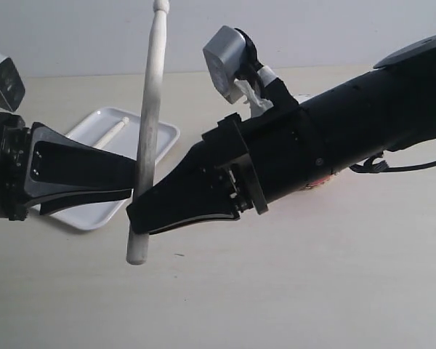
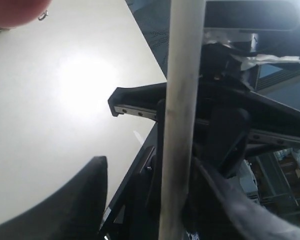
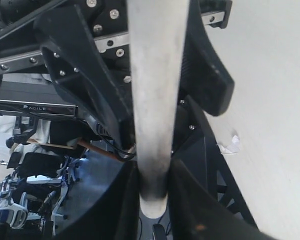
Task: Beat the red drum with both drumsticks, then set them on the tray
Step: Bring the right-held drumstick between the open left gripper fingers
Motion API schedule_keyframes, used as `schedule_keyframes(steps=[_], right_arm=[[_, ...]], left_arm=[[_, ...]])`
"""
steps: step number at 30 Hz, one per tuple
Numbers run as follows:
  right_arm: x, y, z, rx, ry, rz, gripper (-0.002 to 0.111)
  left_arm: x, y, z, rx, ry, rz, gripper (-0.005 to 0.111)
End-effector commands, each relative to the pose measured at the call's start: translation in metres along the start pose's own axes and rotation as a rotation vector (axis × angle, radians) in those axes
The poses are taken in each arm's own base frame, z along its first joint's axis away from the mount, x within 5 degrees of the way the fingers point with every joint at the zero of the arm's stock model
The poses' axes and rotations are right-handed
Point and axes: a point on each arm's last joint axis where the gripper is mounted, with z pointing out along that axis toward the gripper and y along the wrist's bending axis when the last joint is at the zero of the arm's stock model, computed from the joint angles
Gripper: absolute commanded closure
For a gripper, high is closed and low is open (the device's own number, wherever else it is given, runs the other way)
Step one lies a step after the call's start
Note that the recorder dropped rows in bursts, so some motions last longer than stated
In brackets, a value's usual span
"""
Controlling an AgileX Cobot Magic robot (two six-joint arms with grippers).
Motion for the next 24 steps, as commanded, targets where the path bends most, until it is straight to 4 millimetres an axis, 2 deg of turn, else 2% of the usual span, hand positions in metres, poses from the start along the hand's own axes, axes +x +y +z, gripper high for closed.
schedule_keyframes(steps=[1,7,24], right_arm=[[0.004,0.003,0.007,-0.009,0.034,-0.024,0.108],[0.009,0.012,0.021,-0.035,0.067,-0.063,0.108],[0.006,0.011,0.023,-0.019,0.031,-0.052,0.108]], left_arm=[[-0.001,-0.006,-0.001,0.025,-0.030,-0.003,0.057],[-0.001,-0.007,-0.001,0.027,-0.033,-0.025,0.057],[-0.001,-0.006,-0.001,0.026,-0.028,-0.101,0.057]])
